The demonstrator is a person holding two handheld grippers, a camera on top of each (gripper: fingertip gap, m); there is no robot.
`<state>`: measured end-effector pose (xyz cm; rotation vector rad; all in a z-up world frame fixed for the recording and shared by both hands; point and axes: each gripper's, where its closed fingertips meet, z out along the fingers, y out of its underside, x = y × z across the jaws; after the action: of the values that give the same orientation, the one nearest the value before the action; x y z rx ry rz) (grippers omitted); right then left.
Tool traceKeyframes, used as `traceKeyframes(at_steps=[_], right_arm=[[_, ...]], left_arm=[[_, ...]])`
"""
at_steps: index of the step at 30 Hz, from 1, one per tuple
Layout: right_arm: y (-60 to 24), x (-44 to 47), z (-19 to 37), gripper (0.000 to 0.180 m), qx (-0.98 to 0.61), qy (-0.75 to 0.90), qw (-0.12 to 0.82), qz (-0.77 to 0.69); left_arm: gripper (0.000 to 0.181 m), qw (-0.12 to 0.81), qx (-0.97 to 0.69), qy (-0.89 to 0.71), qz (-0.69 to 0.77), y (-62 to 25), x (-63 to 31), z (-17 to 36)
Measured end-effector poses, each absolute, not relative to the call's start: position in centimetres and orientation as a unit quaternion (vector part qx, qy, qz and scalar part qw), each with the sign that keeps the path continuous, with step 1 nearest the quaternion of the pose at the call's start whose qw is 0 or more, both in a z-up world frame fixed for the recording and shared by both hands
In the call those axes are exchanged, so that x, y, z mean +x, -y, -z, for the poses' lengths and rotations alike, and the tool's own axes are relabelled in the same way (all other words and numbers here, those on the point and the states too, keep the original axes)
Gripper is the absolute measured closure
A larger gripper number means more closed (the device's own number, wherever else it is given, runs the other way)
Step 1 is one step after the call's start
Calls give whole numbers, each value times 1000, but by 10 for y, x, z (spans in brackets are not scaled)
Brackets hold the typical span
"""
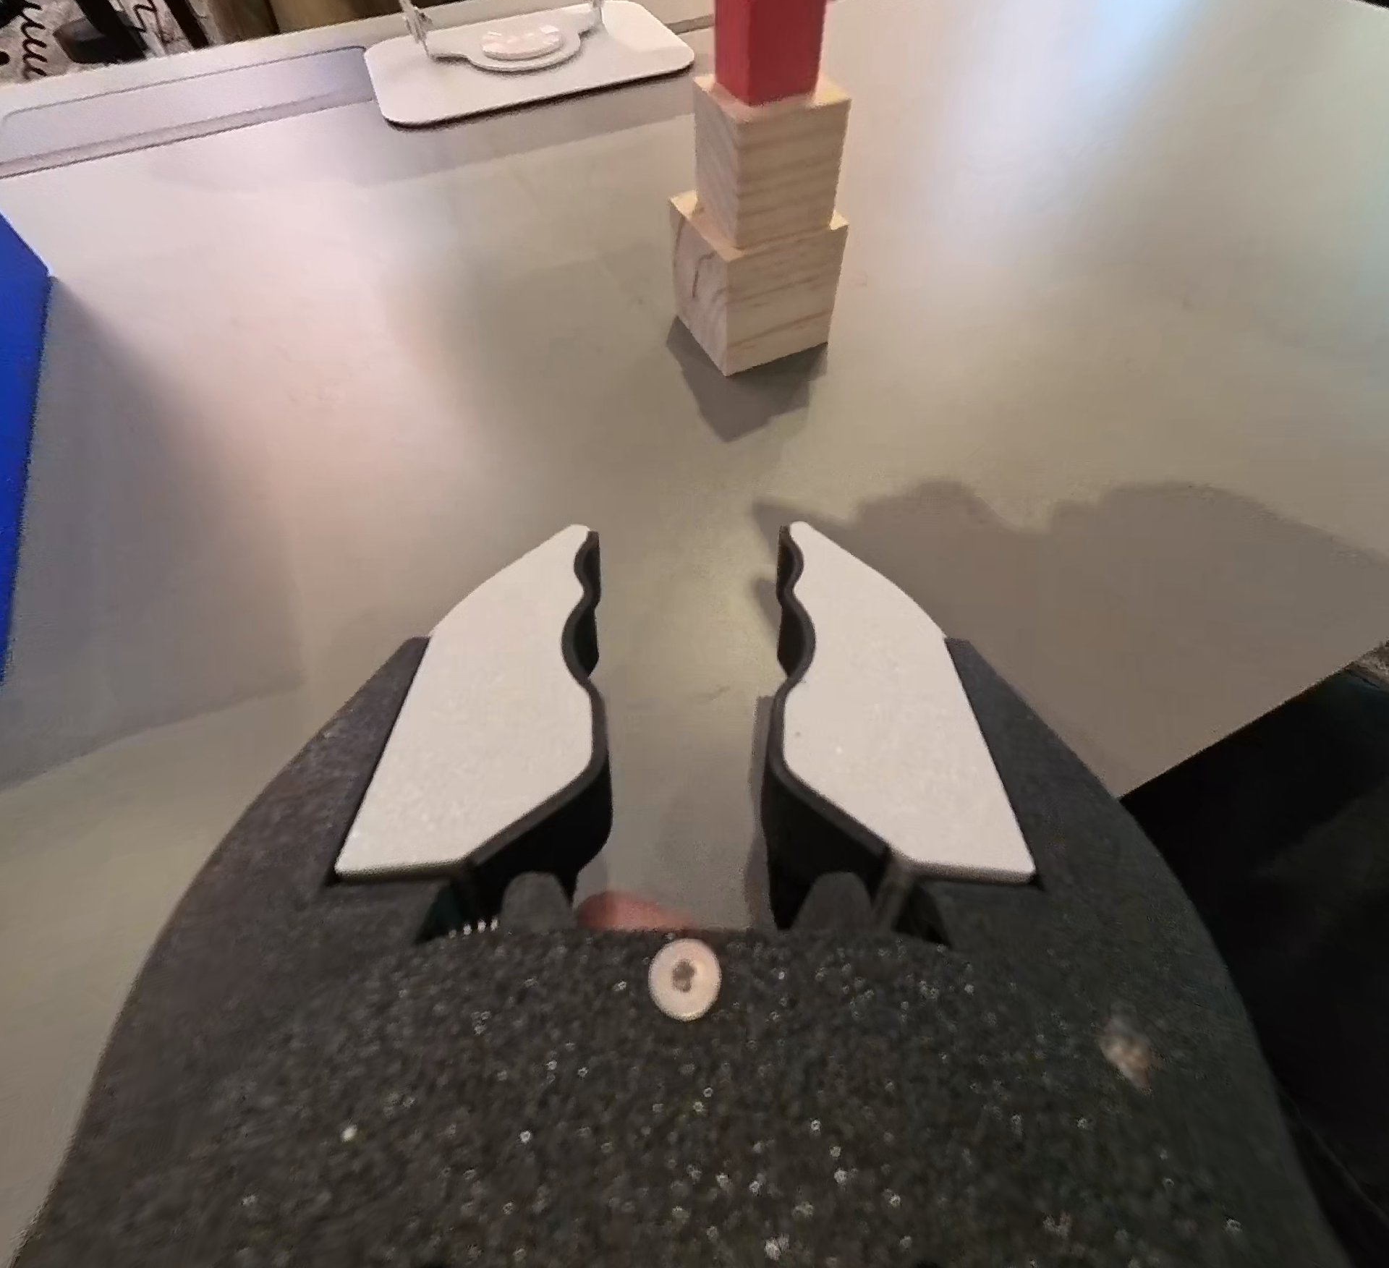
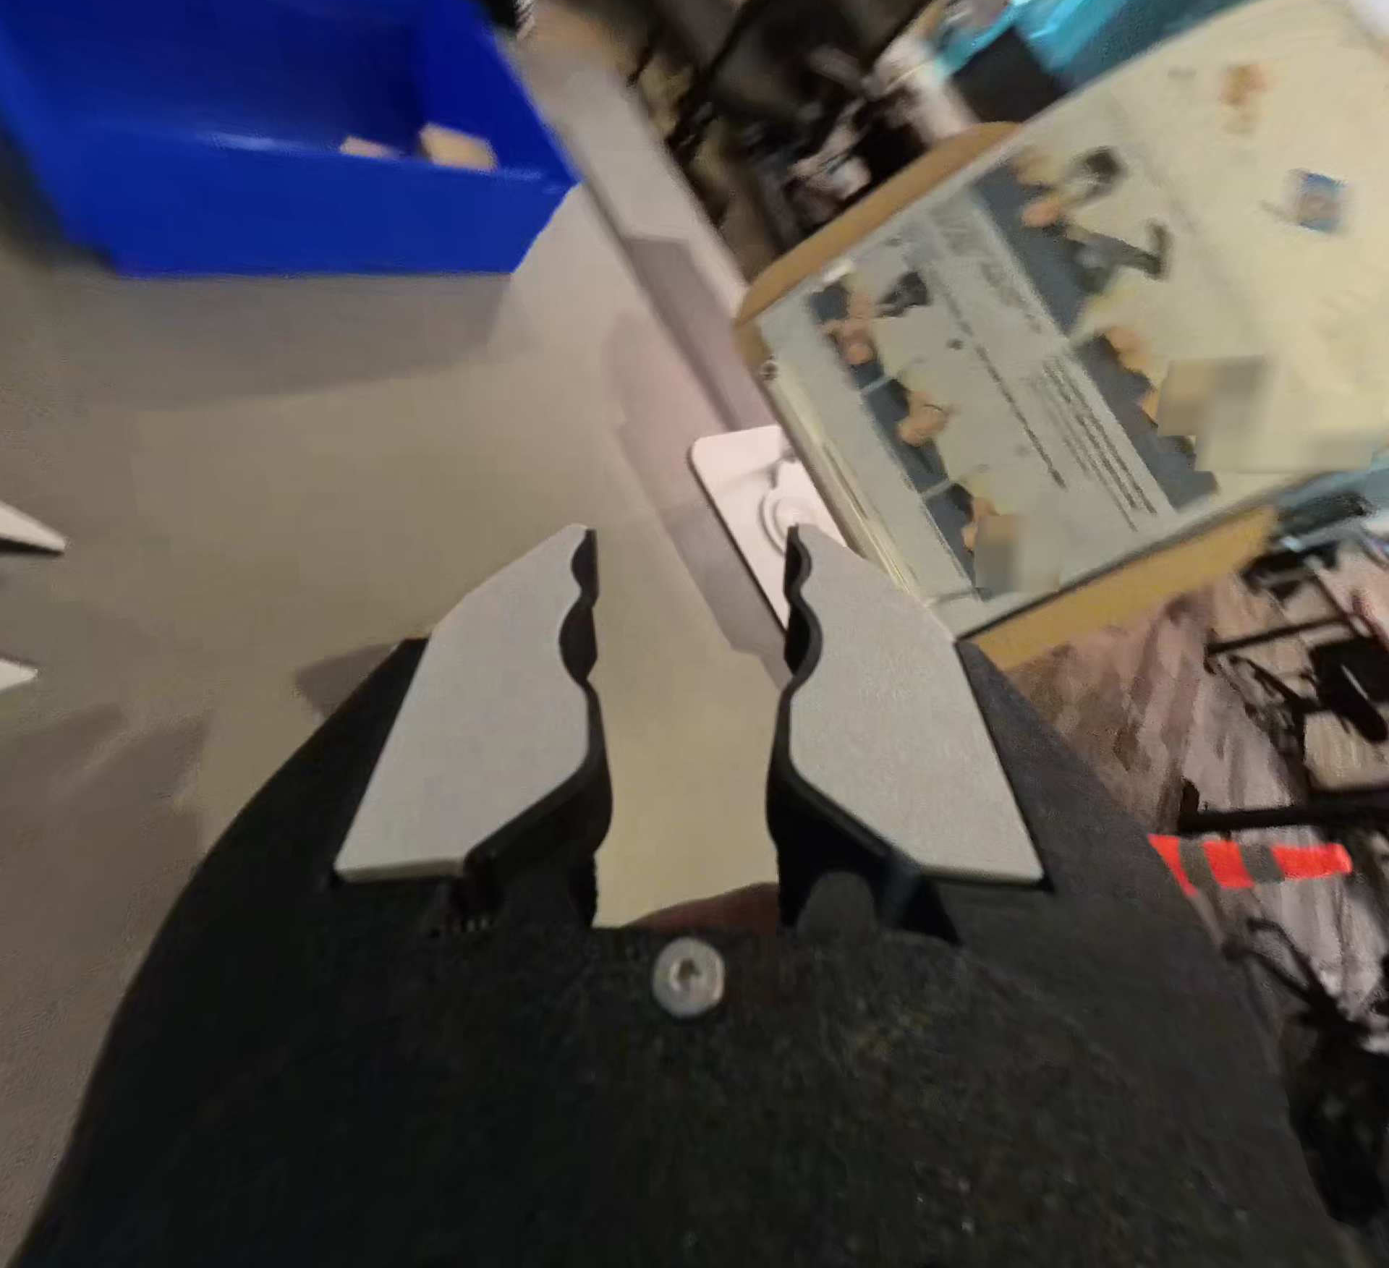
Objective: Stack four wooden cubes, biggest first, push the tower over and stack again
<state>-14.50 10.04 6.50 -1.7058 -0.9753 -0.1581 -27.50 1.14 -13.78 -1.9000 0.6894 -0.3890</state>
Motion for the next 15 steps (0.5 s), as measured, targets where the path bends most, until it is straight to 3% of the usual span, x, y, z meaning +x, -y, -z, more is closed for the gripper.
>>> traceKeyframes(at_steps=[5, 11, 15], right_arm=[[-49, -102, 6, 141, -734, 274, 616, 82], [2, -92, 100, 144, -801, 166, 573, -51], [23, -91, 123, 146, -818, 168, 547, -58]], left_arm=[[136, 526, -789, -270, 165, -15, -280, 133], [136, 535, -788, -258, 161, -18, -281, 133], [136, 534, -788, -260, 159, -18, -276, 134]])
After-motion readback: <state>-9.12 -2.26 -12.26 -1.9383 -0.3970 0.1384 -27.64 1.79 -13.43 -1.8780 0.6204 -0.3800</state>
